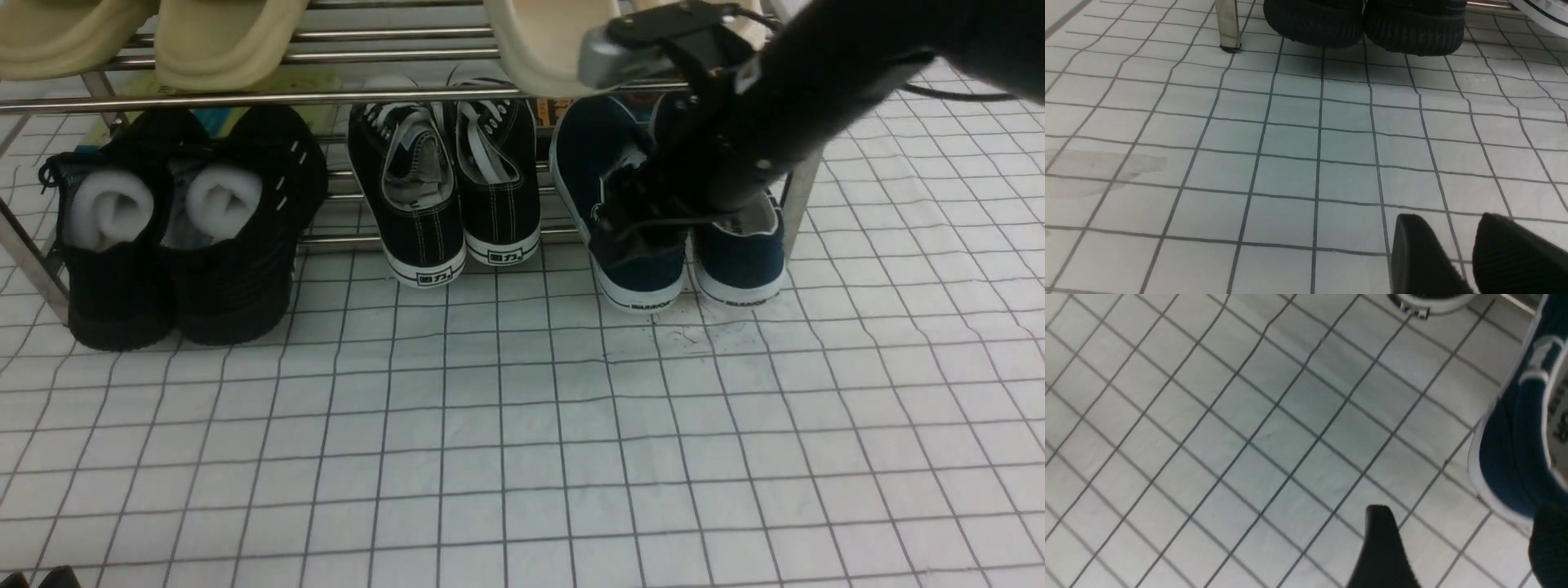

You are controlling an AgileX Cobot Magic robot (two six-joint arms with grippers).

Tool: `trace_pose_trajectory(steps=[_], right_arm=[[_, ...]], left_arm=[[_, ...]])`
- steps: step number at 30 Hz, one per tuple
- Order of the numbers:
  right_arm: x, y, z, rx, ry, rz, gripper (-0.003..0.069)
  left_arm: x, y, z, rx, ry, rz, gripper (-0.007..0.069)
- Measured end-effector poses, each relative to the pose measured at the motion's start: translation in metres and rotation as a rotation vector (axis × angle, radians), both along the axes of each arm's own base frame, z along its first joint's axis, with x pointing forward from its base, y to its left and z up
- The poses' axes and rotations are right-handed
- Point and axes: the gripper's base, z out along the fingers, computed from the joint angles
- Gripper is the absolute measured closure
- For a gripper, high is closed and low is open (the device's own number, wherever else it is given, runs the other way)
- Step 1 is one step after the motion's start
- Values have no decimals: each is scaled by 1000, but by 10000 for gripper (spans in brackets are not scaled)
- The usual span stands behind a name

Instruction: Take the shoes off the shelf with your hand from the white checkered tablecloth.

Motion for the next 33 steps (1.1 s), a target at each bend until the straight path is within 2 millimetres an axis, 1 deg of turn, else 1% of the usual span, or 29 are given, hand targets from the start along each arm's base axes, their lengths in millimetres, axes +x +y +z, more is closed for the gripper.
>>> trace_pose_trajectory(steps=[3,5,7,12,16,18,19,21,23,24,25,26,30,33], right_arm=[[15,11,-9,-37,-32,-3,190],[22,14,-14,-53,-52,-8,190],[35,18,-29,-81,-83,-15,190],[47,21,-49,-119,-111,-16,190],[52,22,-56,-137,-130,-16,193],[56,23,-64,-147,-125,-30,219],[57,23,-67,-153,-121,-36,246],[59,22,-72,-166,-114,-54,344],[58,22,-72,-169,-108,-64,477],[58,21,-71,-170,-108,-64,491],[57,21,-70,-169,-104,-68,547],[53,18,-66,-179,-74,-77,621],[33,15,-46,-191,16,-97,624],[13,12,-24,-202,58,-98,624]], left_arm=[[0,0,0,1,0,0,384],[0,0,0,1,0,0,384],[0,0,0,1,0,0,384],[0,0,0,1,0,0,384],[0,0,0,1,0,0,384],[0,0,0,1,0,0,384],[0,0,0,1,0,0,384],[0,0,0,1,0,0,384],[0,0,0,1,0,0,384],[0,0,0,1,0,0,384],[0,0,0,0,0,0,384],[0,0,0,0,0,0,384],[0,0,0,0,0,0,384],[0,0,0,0,0,0,384]])
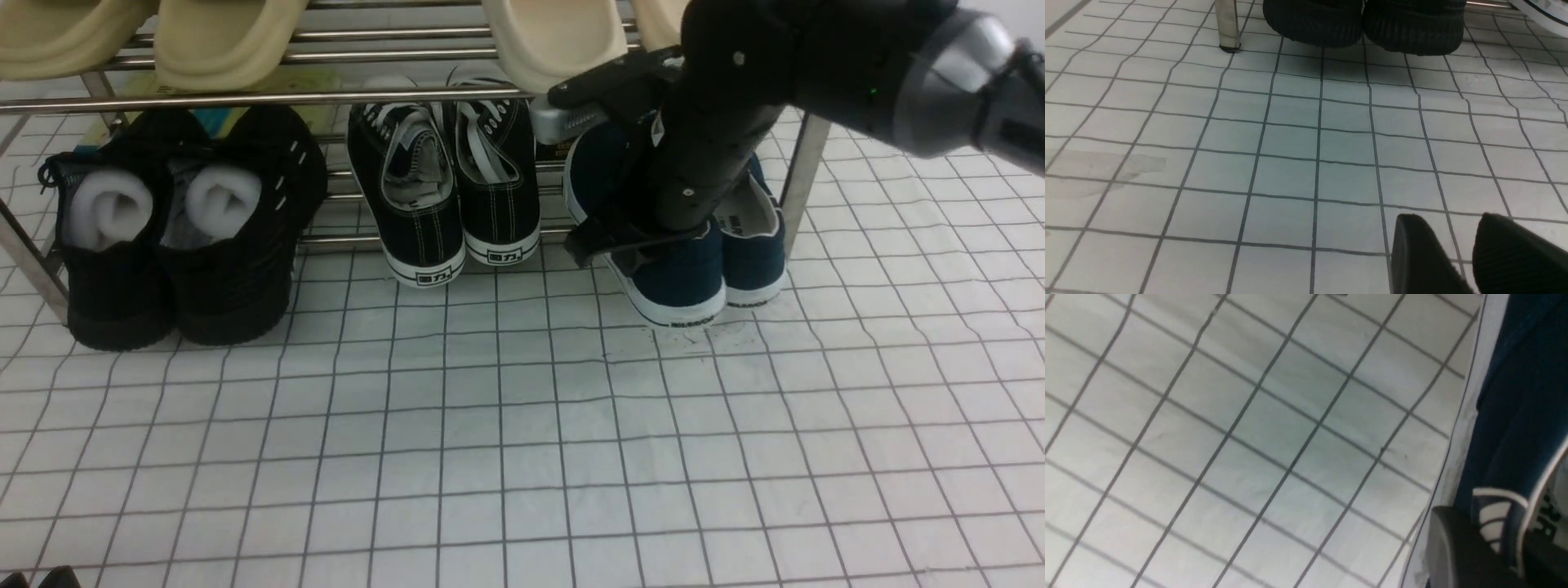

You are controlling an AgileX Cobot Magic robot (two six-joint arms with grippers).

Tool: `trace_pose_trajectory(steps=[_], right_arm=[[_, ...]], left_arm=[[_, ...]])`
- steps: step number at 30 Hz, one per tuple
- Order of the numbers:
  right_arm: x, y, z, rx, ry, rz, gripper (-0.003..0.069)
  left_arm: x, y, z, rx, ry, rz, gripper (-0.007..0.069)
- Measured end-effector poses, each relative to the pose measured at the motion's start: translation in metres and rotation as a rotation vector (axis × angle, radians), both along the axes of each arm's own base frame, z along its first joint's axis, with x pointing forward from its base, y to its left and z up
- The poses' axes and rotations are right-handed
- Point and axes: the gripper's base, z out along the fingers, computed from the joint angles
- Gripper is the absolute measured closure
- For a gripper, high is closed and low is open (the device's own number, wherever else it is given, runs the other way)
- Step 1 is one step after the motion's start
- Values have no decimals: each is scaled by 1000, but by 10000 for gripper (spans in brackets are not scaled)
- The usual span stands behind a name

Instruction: Take the shoes off the shelf with your hand from the white checkered tablecloth.

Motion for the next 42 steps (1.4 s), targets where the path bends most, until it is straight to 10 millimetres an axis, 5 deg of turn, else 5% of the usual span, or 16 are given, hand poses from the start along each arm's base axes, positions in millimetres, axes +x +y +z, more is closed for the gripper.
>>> trace_pose_trajectory(steps=[6,15,32,36,42], right_arm=[[-50,5,28,-22,87,3,624],[-105,39,-11,-66,196,78,624],[-88,56,-54,14,113,-69,591],[-83,62,-72,-3,132,-81,442],[-76,62,-59,-20,79,-68,207]], left_arm=[[0,0,0,0,0,0,384],[0,0,0,0,0,0,384],[0,0,0,0,0,0,384],[0,0,0,0,0,0,384],[0,0,0,0,0,0,384]])
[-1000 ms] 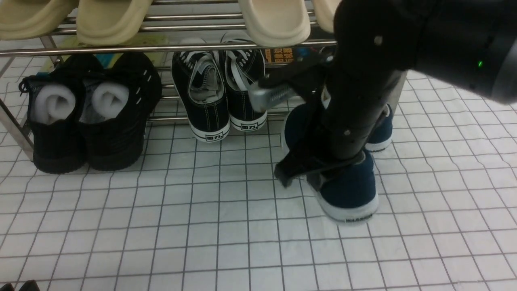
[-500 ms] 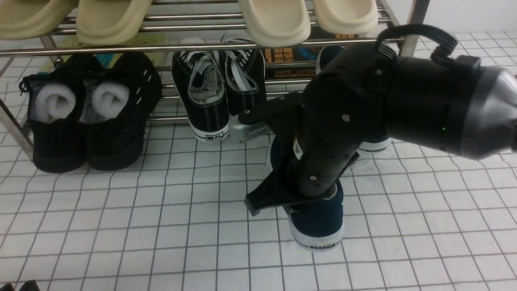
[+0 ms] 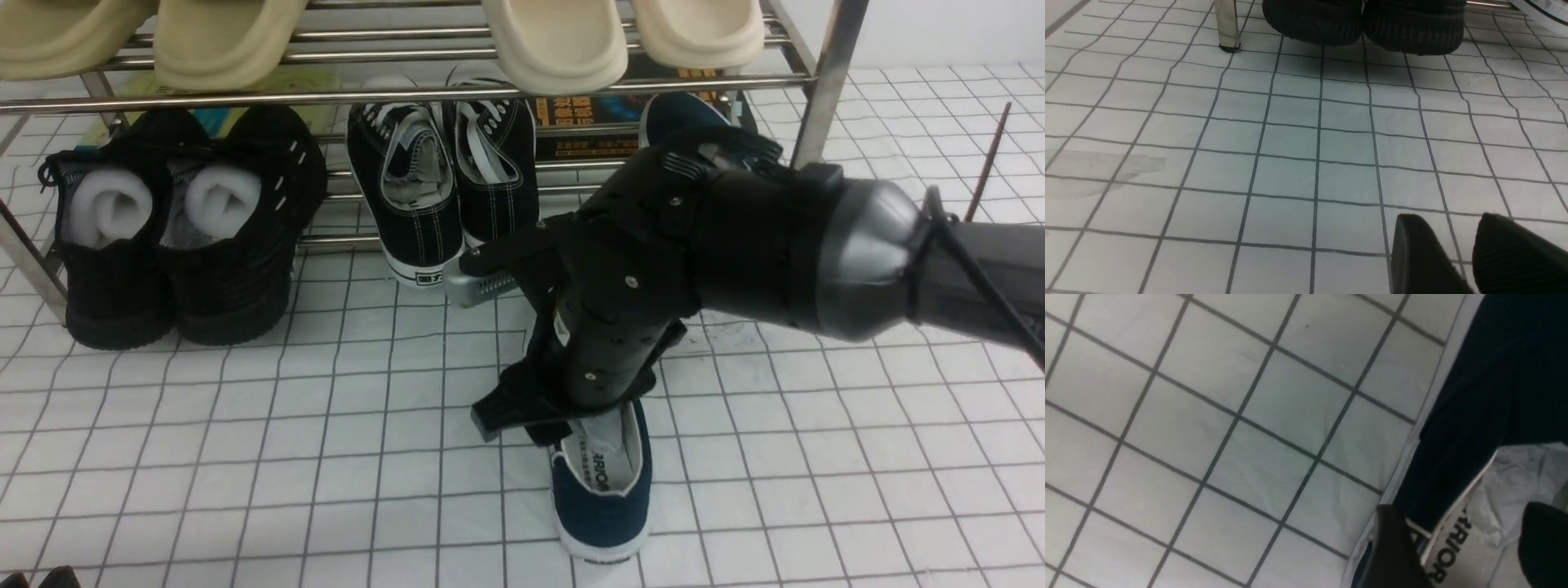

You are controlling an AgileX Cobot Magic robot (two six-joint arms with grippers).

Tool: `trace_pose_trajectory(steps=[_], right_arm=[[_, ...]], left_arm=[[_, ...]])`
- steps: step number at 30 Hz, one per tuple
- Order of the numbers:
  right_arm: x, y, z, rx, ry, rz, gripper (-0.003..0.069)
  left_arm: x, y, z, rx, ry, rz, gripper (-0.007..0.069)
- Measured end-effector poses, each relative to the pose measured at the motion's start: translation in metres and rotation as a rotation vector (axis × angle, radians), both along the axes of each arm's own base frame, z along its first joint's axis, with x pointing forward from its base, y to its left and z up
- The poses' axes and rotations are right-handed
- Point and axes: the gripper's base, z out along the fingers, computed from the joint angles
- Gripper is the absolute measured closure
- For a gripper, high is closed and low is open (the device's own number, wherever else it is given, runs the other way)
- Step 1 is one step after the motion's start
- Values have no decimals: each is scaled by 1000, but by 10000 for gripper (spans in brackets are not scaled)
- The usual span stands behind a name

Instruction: Take the shoes off the shelf with your hand from the white checkered tablecloth.

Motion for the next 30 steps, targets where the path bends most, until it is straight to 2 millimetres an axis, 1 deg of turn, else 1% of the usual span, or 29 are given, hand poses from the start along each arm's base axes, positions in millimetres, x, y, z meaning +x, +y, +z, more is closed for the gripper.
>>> trace_pose_trajectory(steps=[1,2,3,6,7,9,10,11,12,14,16,17,20,24,26,28,29,30], right_arm=[[2,-1,2,-7,-10,2,197],[7,-3,12,-23,-37,0,167],[14,-7,19,-36,-61,-7,153],[38,-26,38,-64,-149,-57,140],[38,-27,38,-67,-153,-56,140],[62,-50,49,-79,-212,-119,140],[63,-52,49,-80,-215,-123,140],[74,-65,51,-85,-236,-157,141],[80,-73,51,-86,-243,-176,144],[90,-86,50,-88,-252,-212,151],[95,-92,50,-89,-258,-227,156],[101,-99,47,-95,-258,-246,163],[113,-110,36,-106,-253,-273,186],[122,-110,18,-119,-234,-274,234],[124,-109,14,-119,-232,-272,254],[127,-107,6,-123,-225,-266,319],[127,-107,5,-124,-224,-266,326],[127,-107,4,-126,-221,-257,389]], left_arm=[[0,0,0,0,0,0,384],[0,0,0,0,0,0,384],[0,0,0,0,0,0,384],[0,0,0,0,0,0,384],[0,0,0,0,0,0,384],[0,0,0,0,0,0,384],[0,0,0,0,0,0,384],[0,0,0,0,0,0,384],[0,0,0,0,0,0,384],[0,0,0,0,0,0,384],[0,0,0,0,1,0,384],[0,0,0,0,1,0,384],[0,0,0,0,1,0,384],[0,0,0,0,1,0,384],[0,0,0,0,1,0,384],[0,0,0,0,1,0,384],[0,0,0,0,1,0,384],[0,0,0,0,1,0,384]])
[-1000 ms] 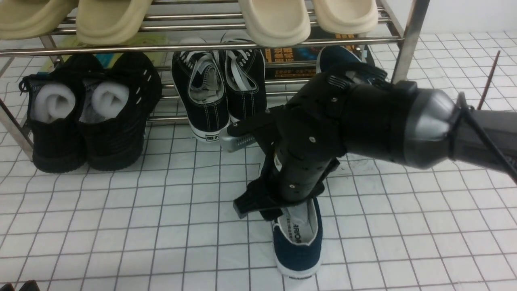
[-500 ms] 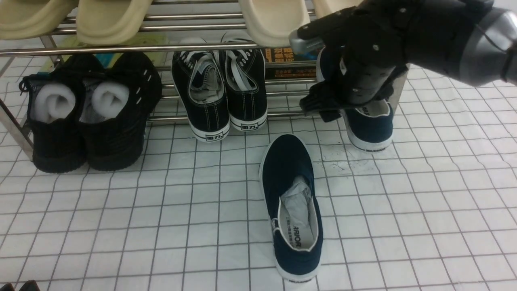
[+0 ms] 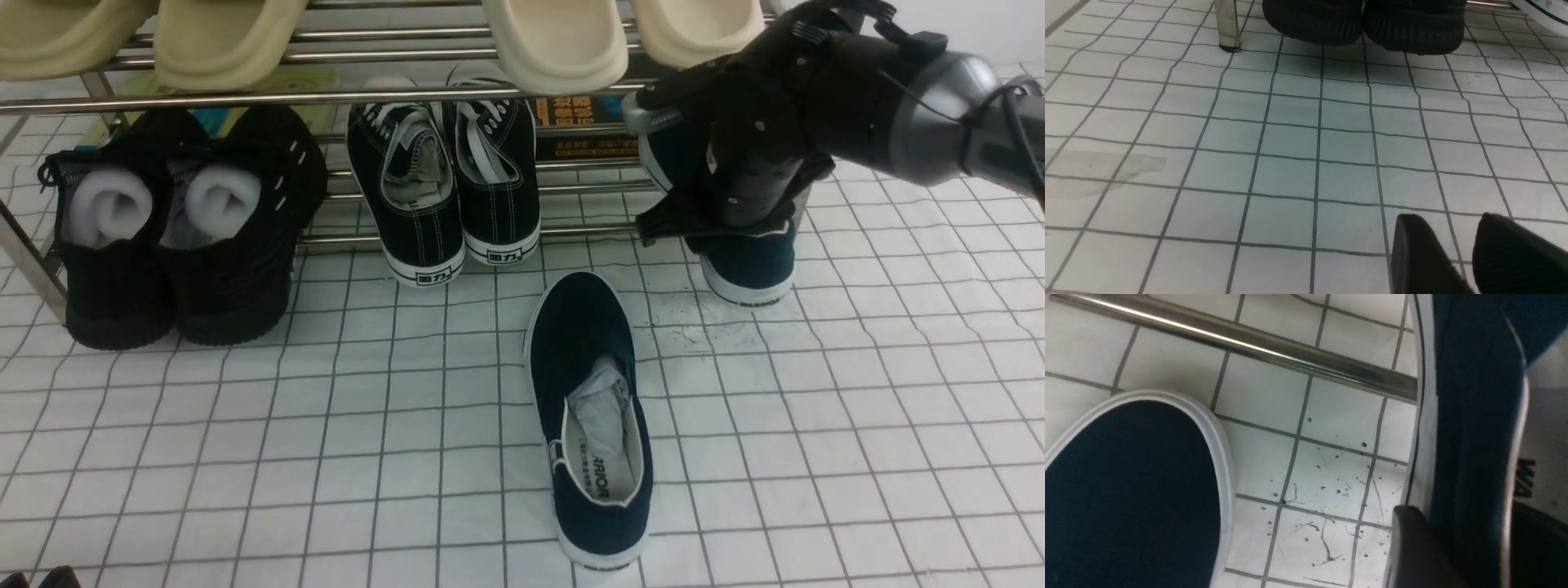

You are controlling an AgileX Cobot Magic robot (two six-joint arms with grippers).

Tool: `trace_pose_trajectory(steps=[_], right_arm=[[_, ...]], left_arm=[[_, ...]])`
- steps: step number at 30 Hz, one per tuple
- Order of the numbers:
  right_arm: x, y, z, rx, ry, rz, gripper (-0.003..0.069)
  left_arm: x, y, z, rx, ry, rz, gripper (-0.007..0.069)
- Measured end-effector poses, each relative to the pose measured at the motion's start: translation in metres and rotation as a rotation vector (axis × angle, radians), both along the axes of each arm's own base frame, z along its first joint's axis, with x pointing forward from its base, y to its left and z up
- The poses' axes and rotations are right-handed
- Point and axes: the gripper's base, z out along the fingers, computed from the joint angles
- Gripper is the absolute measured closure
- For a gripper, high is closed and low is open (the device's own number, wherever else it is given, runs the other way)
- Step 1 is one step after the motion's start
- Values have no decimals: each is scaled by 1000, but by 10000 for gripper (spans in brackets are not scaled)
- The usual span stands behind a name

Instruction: Take the shoes off the shelf with your hand from the white checkered tablecloth.

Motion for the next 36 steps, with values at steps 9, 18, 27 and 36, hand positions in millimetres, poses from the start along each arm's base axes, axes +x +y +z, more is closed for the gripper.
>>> trace_pose_trajectory(steps=[9,18,27,36], right_arm=[[-36,-4,33,-44,147,28,645],[-113,-2,61,57,300,46,645],[-139,14,21,58,406,9,645],[-129,18,15,136,288,-52,645]], left_arm=[[0,0,0,0,0,0,384],[0,0,0,0,0,0,384],[0,0,0,0,0,0,384],[0,0,0,0,1,0,384]])
